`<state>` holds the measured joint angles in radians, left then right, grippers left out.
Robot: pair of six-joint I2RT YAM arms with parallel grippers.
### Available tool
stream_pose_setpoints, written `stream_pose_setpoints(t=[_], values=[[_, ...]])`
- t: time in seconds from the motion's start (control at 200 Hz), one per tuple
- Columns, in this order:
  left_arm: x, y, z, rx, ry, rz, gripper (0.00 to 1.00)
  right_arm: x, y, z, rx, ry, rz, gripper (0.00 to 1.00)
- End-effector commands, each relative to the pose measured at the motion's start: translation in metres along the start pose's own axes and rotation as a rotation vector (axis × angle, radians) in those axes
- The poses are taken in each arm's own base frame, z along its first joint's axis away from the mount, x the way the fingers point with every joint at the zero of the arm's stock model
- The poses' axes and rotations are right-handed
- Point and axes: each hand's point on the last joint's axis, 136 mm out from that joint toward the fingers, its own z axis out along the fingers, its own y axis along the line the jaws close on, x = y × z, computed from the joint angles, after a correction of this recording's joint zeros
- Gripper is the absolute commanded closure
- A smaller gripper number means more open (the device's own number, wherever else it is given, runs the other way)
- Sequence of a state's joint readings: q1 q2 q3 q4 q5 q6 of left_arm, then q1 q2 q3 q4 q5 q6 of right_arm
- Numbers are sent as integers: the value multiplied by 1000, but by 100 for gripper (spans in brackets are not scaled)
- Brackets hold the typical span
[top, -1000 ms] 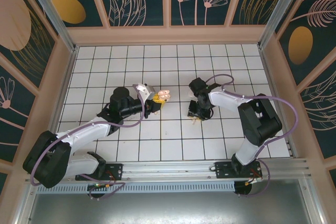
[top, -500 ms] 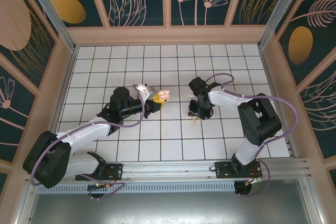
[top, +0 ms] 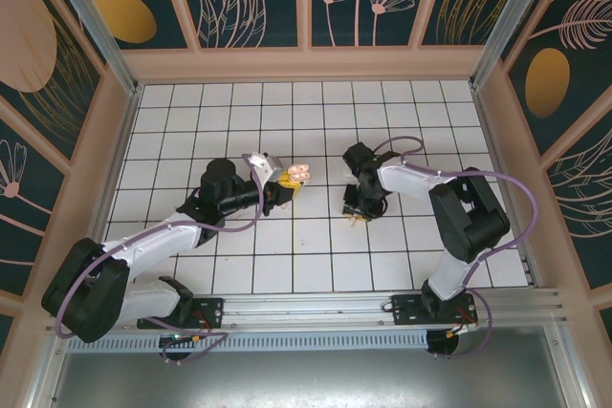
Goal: Insert the wireless bluetooth earbuds into the charging case
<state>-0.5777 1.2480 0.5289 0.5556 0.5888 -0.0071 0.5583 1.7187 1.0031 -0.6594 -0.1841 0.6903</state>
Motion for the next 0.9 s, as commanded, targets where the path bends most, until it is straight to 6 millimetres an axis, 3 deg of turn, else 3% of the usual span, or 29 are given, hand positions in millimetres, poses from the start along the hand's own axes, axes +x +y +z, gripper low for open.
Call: stream_pose_setpoints(t=[0.0, 0.465, 0.896], values=[[-6, -1, -3, -5, -14, 19, 81, 10, -7, 8, 36, 41, 6, 71], [-5, -1, -4, -9, -13, 21, 81, 12, -10, 10, 64, 35, -6, 76], [1, 1, -2, -11, -7, 8, 81, 3, 0, -14, 30, -57, -19, 77]])
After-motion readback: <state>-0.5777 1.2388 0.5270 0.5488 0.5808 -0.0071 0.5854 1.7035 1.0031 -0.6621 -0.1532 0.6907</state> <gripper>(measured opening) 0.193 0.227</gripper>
